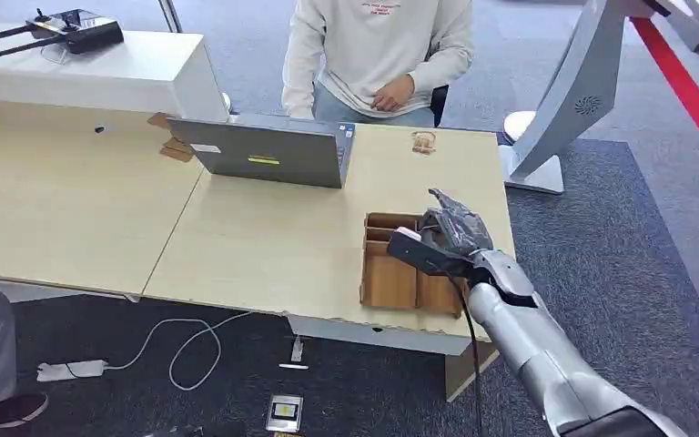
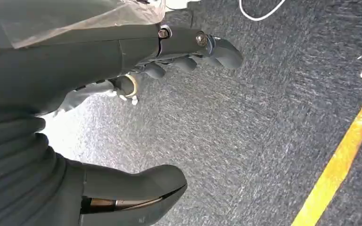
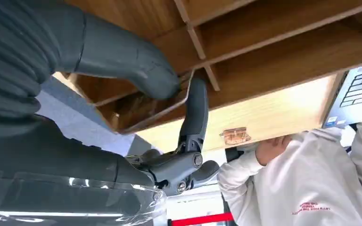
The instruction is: Pass the card to the sensor for recognition and then transmit it.
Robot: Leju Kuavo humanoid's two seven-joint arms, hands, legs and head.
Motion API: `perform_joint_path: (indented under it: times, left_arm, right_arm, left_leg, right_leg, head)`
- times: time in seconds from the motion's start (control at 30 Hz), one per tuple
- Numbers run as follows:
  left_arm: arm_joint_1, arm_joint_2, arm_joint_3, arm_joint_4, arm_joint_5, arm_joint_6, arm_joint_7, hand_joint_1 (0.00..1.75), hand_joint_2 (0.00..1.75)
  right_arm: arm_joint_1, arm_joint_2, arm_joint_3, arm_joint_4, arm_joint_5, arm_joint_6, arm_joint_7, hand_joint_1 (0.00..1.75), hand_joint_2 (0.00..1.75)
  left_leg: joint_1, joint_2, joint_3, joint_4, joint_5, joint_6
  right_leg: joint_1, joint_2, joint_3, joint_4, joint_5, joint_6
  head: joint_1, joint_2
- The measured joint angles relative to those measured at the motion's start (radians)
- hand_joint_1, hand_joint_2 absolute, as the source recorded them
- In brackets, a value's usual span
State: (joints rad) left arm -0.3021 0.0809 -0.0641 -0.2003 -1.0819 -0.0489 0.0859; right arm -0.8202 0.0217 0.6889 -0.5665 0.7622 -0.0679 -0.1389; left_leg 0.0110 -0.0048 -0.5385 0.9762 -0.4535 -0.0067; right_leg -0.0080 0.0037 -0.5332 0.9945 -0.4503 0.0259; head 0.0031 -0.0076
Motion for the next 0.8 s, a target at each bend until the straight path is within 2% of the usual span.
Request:
perform_joint_path:
  times: [0.47, 0.8]
  left_arm:
    - [0.001, 0.0, 0.009, 0.0, 0.006, 0.025, -0.023, 0.0, 1.75]
    - [0.0, -0.002, 0.017, 0.0, -0.013, 0.031, -0.032, 0.0, 1.75]
  right_arm:
    - [0.006, -0.001, -0.01, 0.003, -0.037, -0.04, -0.013, 1.75, 1.75]
    - [-0.005, -0.019, -0.05, -0.068, -0.12, -0.126, -0.045, 1.75, 1.75]
  left_leg:
    - [0.0, 0.0, 0.0, 0.0, 0.0, 0.0]
    - [0.0, 0.0, 0.0, 0.0, 0.0, 0.0]
  right_leg:
    - [0.0, 0.0, 0.0, 0.0, 0.0, 0.0]
    - [0.0, 0.0, 0.0, 0.0, 0.0, 0.0]
  head:
    - [0.0, 0.0]
    - [0.0, 0.0]
